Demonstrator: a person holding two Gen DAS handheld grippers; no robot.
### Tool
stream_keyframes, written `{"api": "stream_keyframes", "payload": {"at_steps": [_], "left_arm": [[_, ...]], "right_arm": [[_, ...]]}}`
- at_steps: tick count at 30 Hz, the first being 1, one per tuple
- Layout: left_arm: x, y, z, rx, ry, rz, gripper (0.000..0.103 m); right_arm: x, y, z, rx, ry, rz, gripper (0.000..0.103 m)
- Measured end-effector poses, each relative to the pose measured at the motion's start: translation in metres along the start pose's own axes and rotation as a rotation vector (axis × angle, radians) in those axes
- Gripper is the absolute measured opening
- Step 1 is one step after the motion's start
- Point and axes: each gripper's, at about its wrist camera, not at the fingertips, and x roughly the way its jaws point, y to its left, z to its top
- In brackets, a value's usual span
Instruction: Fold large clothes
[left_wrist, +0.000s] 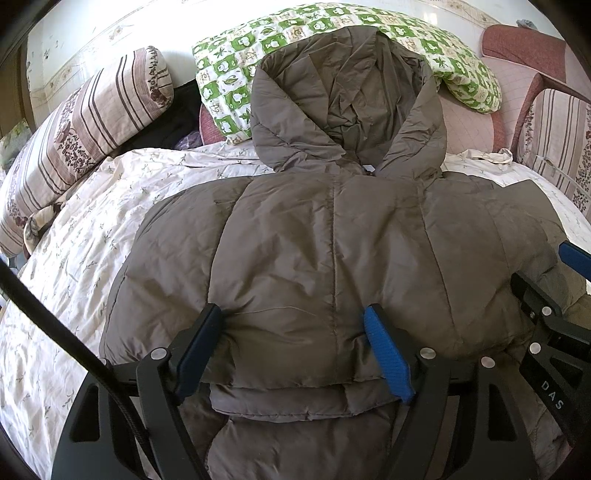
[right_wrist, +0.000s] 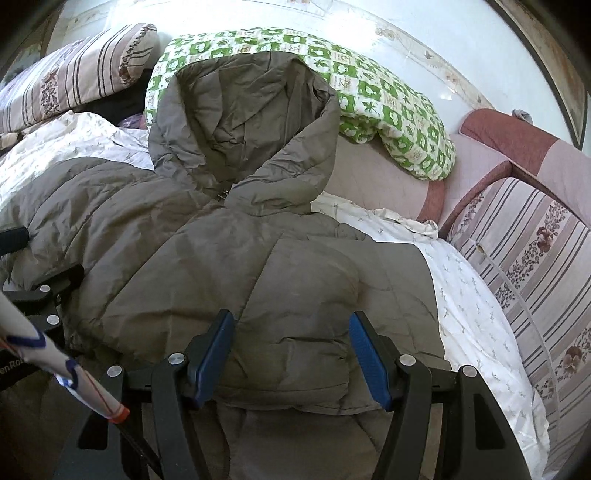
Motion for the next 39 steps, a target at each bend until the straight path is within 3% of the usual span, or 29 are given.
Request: {"api": "stream_keyframes", "payload": {"at_steps": [39], "left_arm": [[0.0003,0.0003,0.0,-0.001,-0.001,0.0,0.08]], "right_arm": [[0.0033,0.0088,-0.0031,-0.025,-0.001,-0.003,0.07]]}}
